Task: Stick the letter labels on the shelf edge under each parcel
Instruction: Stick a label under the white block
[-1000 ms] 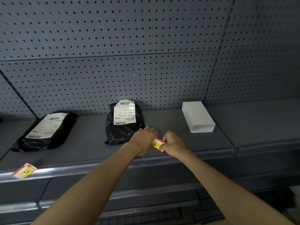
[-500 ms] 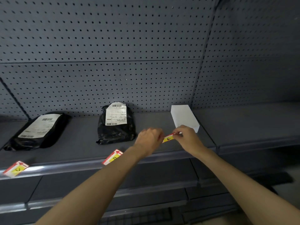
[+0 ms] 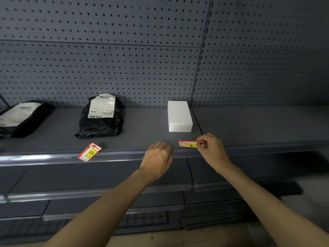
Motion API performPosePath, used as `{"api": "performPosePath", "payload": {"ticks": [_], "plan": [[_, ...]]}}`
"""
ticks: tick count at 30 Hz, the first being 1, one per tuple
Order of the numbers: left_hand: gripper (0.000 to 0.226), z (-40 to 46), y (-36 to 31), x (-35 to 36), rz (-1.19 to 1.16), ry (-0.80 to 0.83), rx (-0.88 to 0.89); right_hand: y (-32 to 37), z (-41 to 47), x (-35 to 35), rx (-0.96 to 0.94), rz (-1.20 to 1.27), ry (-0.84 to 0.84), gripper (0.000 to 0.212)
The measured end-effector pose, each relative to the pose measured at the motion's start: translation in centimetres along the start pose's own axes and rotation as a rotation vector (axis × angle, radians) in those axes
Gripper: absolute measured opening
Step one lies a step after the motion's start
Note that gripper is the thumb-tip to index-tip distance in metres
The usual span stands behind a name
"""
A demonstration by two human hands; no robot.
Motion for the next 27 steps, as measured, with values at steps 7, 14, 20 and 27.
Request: {"api": "performPosePath", "payload": {"ticks": [7, 14, 20, 27], "plan": [[0.03, -0.5, -1.2, 1.3, 0.068, 0.054, -0.078, -0.5, 0.0, -0.1, -0.064, 0.015, -0.024, 0.007], [0.027, -0.8, -1.5, 1.3, 0.024, 0.032, -0.138, -0.8, 0.7, 0.5, -0.121, -0.043, 0.067, 0.007], [0.03, -0.9, -1.3, 1.3, 0.014, 0.065, -0.136, -0.3, 1.4, 2.2, -0.172, -0.107, 0.158, 0.013], [0.033, -0.9, -1.2, 1.4, 0.015, 0.094, -0.138, -0.1, 0.5, 2.9, -0.218, -0.237, 0.256, 0.01]]}}
Point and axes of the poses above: each hand's wrist, its own z-axis towards the middle knuckle, its own x-axis out of the palm, y = z × x, the point moved 3 cm from there along z, towards the middle knuckle, and after that the axes turned 6 degrees about -x, right-handed, at the moved point
